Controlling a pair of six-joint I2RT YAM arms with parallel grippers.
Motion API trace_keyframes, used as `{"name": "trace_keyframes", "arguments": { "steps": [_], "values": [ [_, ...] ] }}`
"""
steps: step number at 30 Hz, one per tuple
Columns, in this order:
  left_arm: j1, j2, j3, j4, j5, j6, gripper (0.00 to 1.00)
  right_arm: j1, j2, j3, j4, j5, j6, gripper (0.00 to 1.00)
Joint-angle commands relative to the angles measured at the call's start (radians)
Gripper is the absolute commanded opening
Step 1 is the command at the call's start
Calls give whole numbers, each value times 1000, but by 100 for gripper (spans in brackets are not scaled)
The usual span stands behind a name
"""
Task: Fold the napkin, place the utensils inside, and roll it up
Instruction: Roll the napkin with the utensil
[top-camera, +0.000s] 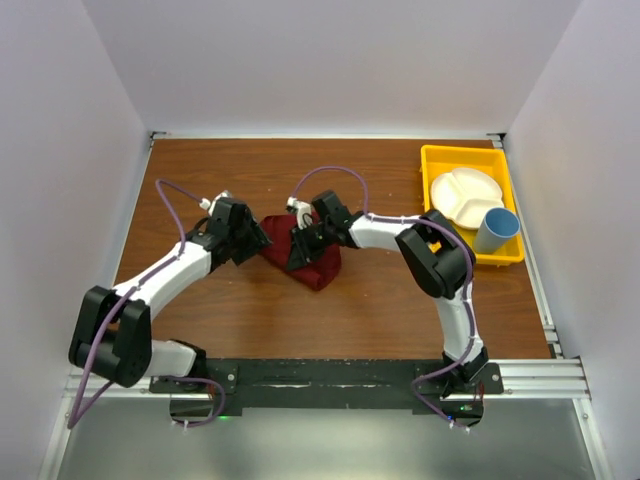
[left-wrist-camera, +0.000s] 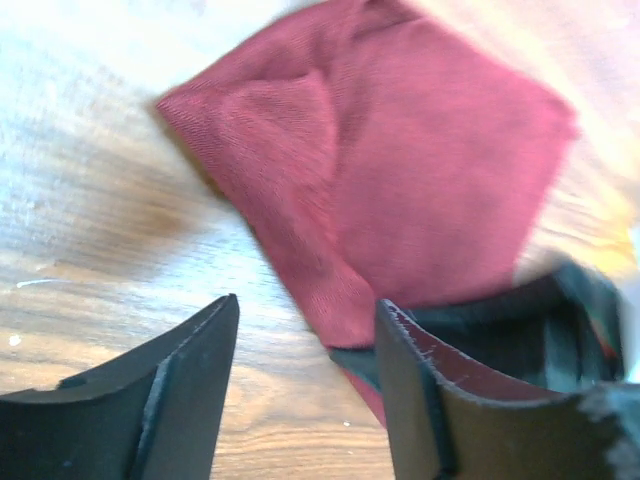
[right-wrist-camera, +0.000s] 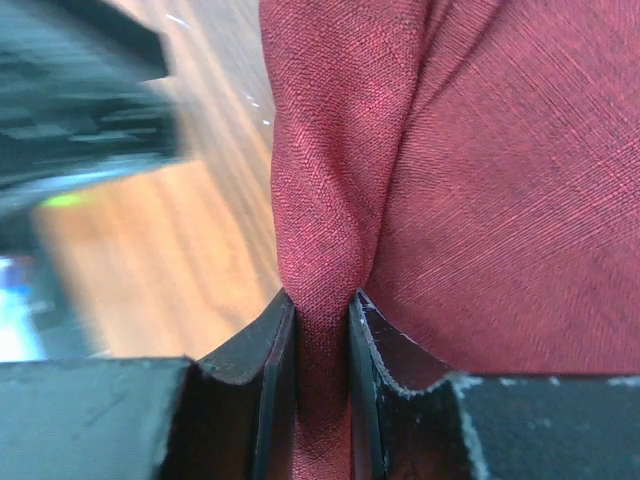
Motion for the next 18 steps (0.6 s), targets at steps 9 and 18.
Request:
{"name": "trace_keyframes", "arguments": {
  "steps": [9,18],
  "values": [
    [-47,96,6,145,91,-10,67,-140,213,-136,295,-461,443,0],
    [-56,248,43,95,68,-157,64,-150,202,-148,341,-464,472,0]
  ]
}}
